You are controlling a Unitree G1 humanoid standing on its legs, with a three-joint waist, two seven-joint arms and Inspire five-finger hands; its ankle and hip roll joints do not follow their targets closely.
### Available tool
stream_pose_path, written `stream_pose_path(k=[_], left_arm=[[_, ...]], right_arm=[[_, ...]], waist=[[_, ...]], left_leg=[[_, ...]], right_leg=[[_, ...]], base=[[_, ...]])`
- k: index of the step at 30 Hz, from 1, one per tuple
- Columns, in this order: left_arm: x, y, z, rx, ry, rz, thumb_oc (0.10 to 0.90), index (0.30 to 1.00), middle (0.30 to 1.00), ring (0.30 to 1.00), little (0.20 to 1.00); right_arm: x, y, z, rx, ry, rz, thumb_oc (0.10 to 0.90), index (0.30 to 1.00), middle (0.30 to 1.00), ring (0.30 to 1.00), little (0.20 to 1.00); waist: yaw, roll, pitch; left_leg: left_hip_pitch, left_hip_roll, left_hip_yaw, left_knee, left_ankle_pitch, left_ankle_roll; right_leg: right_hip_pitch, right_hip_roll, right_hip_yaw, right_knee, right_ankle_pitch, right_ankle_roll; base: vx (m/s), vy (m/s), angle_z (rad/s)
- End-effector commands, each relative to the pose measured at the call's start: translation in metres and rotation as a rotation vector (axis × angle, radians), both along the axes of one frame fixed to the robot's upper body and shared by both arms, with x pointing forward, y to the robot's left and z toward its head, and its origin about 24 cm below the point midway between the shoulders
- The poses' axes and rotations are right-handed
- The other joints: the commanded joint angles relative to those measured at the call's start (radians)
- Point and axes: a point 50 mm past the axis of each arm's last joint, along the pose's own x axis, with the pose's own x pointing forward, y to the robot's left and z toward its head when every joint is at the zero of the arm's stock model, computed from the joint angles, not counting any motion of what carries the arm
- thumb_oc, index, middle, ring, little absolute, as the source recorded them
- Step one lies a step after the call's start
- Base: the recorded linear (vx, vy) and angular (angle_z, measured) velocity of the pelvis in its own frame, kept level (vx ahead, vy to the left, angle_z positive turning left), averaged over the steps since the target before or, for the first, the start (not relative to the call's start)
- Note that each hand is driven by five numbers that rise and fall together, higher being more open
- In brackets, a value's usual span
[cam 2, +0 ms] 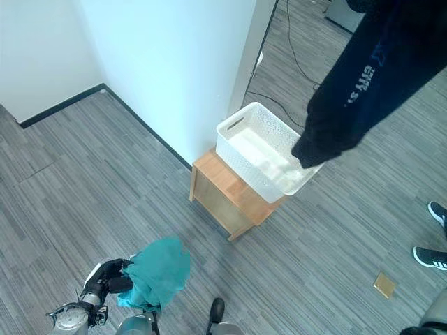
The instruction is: Pick up bed clothes into laundry basket.
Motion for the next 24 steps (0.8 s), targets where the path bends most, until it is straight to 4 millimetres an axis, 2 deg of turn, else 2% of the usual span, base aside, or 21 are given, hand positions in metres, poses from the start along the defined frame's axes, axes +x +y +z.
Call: stream_pose_path(k=[1, 6, 12, 17, 24], left_arm=[[0.023, -0.005, 0.019, 0.023, -0.156, -0.056, 0.4, 0.3, 0.3, 0.3, 0.3], [0.03, -0.012, 0.018, 0.008, -0.17, -0.055, 0.4, 0.3, 0.3, 0.3, 0.3], [0.037, -0.015, 0.02, 0.003, -0.188, -0.056, 0.4, 0.3, 0.3, 0.3, 0.3], [0.045, -0.015, 0.025, 0.012, -0.214, -0.068, 0.4, 0.3, 0.3, 0.3, 0.3], [0.052, -0.017, 0.028, 0.01, -0.242, -0.053, 0.4, 0.3, 0.3, 0.3, 0.3]], right_arm=[[-0.019, 0.0, 0.034, 0.052, -0.167, 0.021, 0.4, 0.3, 0.3, 0.3, 0.3], [-0.018, 0.003, 0.038, 0.078, -0.203, 0.044, 0.4, 0.3, 0.3, 0.3, 0.3], [-0.023, 0.004, 0.046, 0.053, -0.236, 0.025, 0.4, 0.3, 0.3, 0.3, 0.3], [-0.024, -0.008, 0.041, 0.064, -0.211, -0.029, 0.4, 0.3, 0.3, 0.3, 0.3], [-0.024, -0.033, 0.025, 0.123, -0.154, -0.116, 0.4, 0.3, 0.3, 0.3, 0.3]], waist=[[0.088, -0.01, -0.025], [0.098, 0.004, 0.007], [0.107, 0.011, 0.032], [0.108, 0.019, 0.054], [0.1, 0.051, 0.09]], left_leg=[[-0.06, 0.099, -0.037, -0.007, -0.032, -0.088], [-0.118, 0.122, -0.054, -0.007, -0.012, -0.105], [-0.15, 0.124, -0.075, -0.007, -0.004, -0.109], [-0.181, 0.117, -0.081, -0.007, 0.001, -0.11], [-0.238, 0.115, -0.067, -0.007, 0.013, -0.114]], right_leg=[[-0.029, -0.107, -0.107, 0.004, -0.019, 0.115], [-0.057, -0.096, -0.119, 0.004, -0.032, 0.115], [-0.073, -0.095, -0.121, 0.004, -0.036, 0.11], [-0.105, -0.101, -0.115, 0.004, -0.028, 0.109], [-0.175, -0.115, -0.104, 0.004, -0.013, 0.11]], base=[[-0.1, -0.029, 0.11], [-0.05, -0.028, 0.12], [-0.03, -0.02, 0.13], [-0.03, 0.0, 0.09], [-0.04, 0.032, -0.01]])
